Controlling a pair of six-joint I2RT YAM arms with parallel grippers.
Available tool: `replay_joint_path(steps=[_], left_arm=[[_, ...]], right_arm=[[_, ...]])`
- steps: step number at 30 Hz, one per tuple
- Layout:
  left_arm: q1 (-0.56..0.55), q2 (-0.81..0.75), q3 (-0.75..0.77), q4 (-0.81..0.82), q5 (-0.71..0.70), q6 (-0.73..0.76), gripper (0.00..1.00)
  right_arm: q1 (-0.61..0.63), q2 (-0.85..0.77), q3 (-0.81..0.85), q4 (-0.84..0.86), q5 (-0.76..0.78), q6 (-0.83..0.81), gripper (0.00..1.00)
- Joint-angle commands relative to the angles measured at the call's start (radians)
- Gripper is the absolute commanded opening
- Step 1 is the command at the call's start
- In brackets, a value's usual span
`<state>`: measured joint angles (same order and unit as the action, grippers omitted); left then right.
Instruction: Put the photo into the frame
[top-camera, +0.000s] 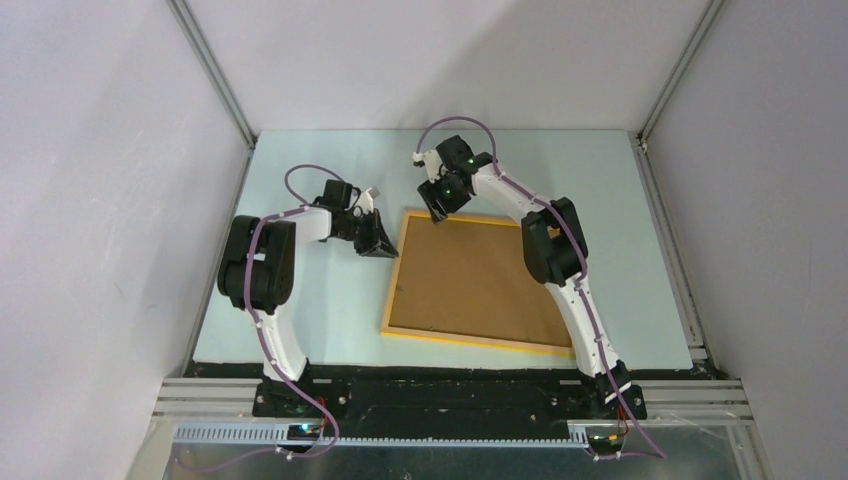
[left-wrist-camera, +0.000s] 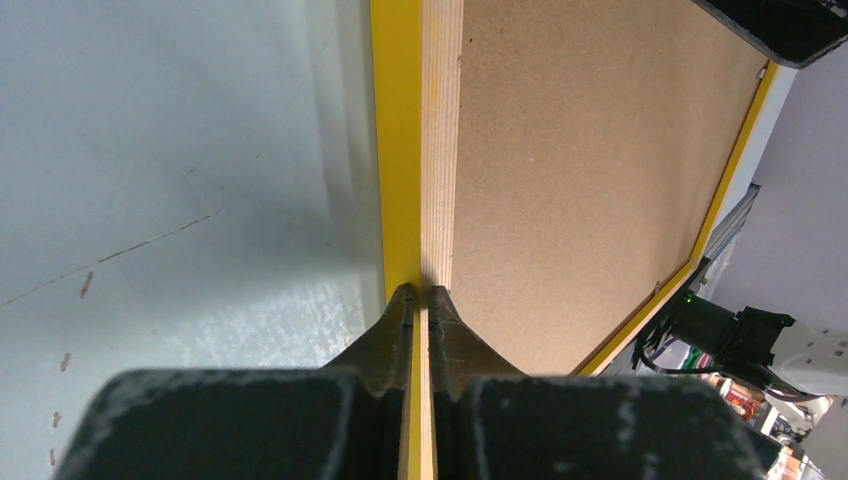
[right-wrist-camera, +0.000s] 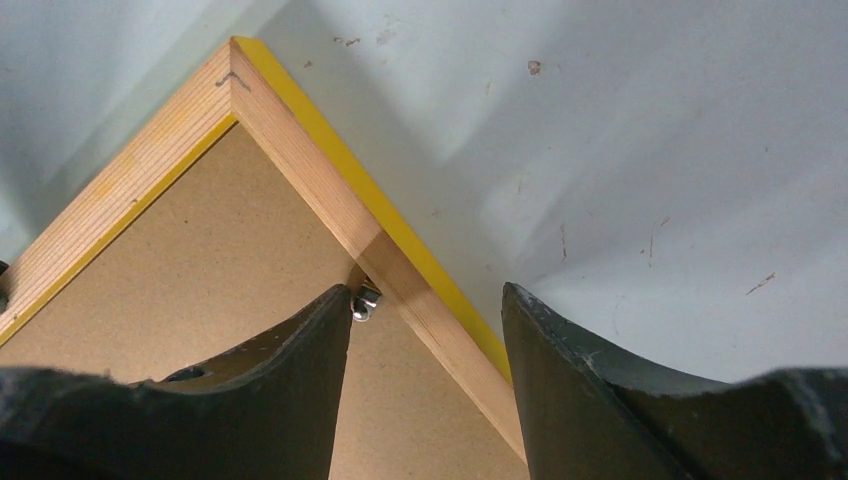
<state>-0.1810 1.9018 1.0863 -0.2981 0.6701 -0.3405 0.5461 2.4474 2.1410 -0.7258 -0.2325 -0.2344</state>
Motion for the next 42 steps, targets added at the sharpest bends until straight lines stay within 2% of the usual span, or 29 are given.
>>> replay_joint_path(steps=[1,14,29,32,37,42], left_arm=[[-0.025,0.032,-0.041,-0.068,-0.070,0.041,0.00],[-0.025,0.032,-0.040,-0.068,-0.070,0.041,0.00],[-0.017,0.029,-0.041,-0.068,-0.072,0.041,0.00],[-0.018,0.028,-0.041,-0.068,-0.073,0.042,0.00],[-0.016,0.024,-0.041,-0.068,-0.078,0.043,0.00],[-0.015,0.004,-0.040,-0.067,-0.090,0.053,0.00]], right_arm=[[0.008,0.030,0.056,0.009,0.040,0.035,0.60],[0.008,0.039,0.062,0.005,0.062,0.044,0.46],[0.000,0.020,0.030,-0.003,0.006,-0.004,0.41],[0.000,0.020,0.030,-0.004,-0.001,-0.005,0.44],[-0.005,0.009,0.039,-0.009,-0.003,0.019,0.58],[-0.020,-0.033,0.031,-0.008,-0.030,0.052,0.63]])
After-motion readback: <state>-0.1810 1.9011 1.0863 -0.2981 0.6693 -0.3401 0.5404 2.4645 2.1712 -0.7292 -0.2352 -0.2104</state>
